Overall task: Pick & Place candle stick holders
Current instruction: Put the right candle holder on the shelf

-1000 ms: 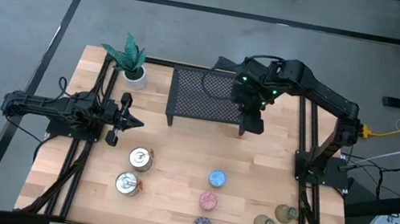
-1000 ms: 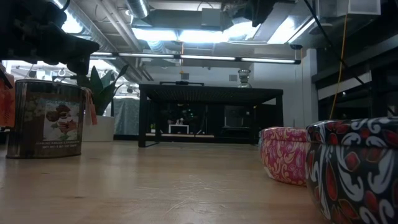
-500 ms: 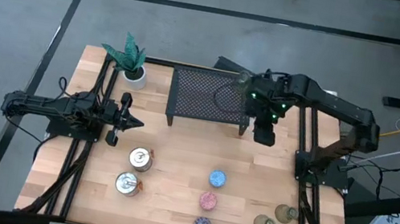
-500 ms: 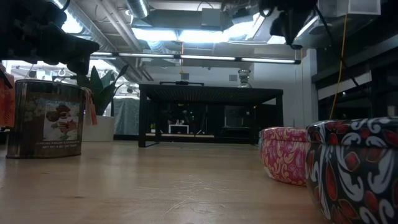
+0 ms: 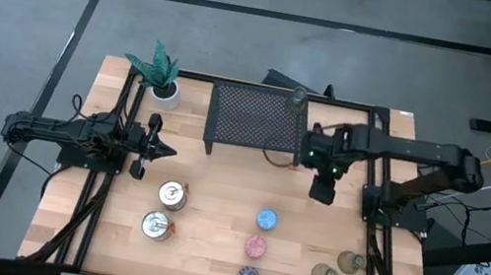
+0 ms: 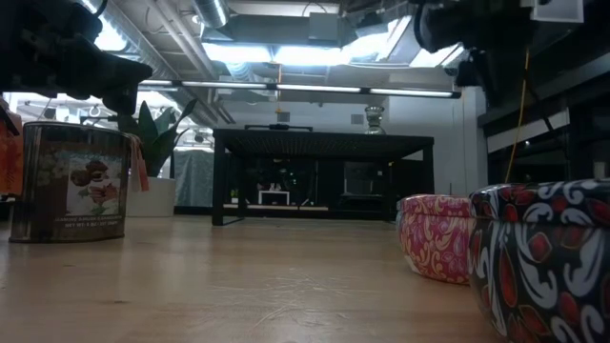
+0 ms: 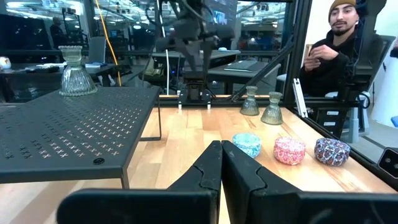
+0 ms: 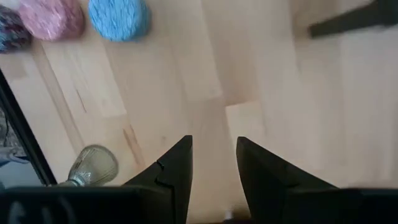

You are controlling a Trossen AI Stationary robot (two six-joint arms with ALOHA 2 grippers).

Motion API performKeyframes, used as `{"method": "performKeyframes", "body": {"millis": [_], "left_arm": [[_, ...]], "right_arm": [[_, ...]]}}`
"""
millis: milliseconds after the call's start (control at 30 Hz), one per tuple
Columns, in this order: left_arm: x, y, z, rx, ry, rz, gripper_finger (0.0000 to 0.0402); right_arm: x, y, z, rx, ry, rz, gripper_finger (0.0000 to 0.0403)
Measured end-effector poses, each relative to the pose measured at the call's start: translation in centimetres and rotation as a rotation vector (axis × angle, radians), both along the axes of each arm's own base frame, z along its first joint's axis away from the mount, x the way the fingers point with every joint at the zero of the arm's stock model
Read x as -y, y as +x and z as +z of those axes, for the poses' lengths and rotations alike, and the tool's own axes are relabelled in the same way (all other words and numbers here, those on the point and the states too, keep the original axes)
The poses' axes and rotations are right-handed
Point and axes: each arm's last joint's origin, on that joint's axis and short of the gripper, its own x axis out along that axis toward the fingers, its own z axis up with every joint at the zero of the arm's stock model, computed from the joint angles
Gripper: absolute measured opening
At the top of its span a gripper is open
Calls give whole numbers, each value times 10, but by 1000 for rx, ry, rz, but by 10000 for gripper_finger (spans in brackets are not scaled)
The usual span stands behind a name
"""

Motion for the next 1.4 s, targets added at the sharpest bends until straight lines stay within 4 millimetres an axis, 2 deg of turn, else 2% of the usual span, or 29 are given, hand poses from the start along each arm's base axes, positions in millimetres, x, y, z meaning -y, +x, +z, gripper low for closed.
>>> {"method": "performKeyframes", "body": {"millis": [133, 367, 567, 800, 1000, 1400], "left_arm": [[0, 0, 0, 0, 0, 0, 2], [0, 0, 0, 0, 0, 0, 2], [0, 0, 0, 0, 0, 0, 2], [0, 0, 0, 0, 0, 0, 2], [0, 0, 0, 1, 0, 0, 2], [0, 0, 0, 0, 0, 0, 2]], "right_arm": [[-16, -3, -10, -41, 5, -6, 126], [-42, -6, -11, -67, 12, -54, 126], [-78, -13, -11, -72, 21, -64, 126], [-118, -33, -11, -126, 20, -127, 126], [-150, -55, -11, -149, 22, -94, 126], [-195, -98, -15, -204, -13, -108, 126]]}}
